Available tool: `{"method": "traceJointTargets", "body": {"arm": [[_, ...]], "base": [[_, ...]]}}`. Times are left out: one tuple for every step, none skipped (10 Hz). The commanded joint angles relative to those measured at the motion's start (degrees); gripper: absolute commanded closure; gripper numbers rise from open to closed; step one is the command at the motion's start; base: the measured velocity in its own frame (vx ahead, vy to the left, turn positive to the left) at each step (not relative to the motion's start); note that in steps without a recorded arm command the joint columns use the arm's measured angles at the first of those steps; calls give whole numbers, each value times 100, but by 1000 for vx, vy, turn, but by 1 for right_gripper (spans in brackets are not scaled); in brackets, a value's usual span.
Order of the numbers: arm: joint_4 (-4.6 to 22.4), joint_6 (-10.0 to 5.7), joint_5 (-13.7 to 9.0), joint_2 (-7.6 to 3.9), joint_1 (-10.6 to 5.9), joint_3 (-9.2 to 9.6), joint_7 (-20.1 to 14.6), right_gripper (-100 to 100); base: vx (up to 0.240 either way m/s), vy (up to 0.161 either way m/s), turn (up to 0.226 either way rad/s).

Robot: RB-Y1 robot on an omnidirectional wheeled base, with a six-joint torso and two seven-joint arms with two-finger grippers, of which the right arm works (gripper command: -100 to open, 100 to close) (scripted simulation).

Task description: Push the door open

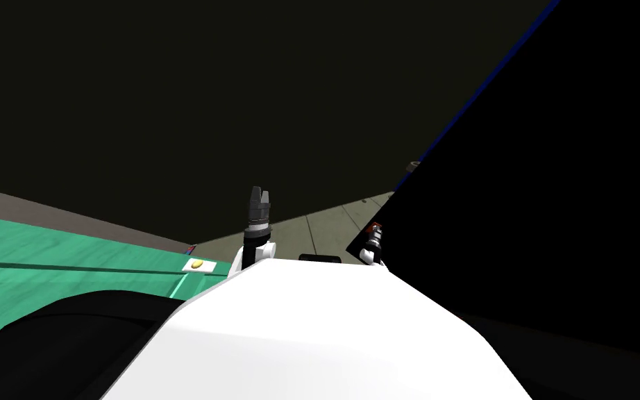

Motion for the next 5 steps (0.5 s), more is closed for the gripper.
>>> {"method": "traceJointTargets", "body": {"arm": [[0,0,0,0,0,0,0,100],[4,-17,-74,-31,7,-113,39,100],[9,-23,-107,-37,14,-161,60,100],[13,-31,-145,-45,20,-217,84,100],[21,-42,-208,-58,32,-309,123,100]], "base": [[71,19,-35],[153,-13,-40],[228,-7,-52],[220,-33,-43],[221,-29,-31]]}}
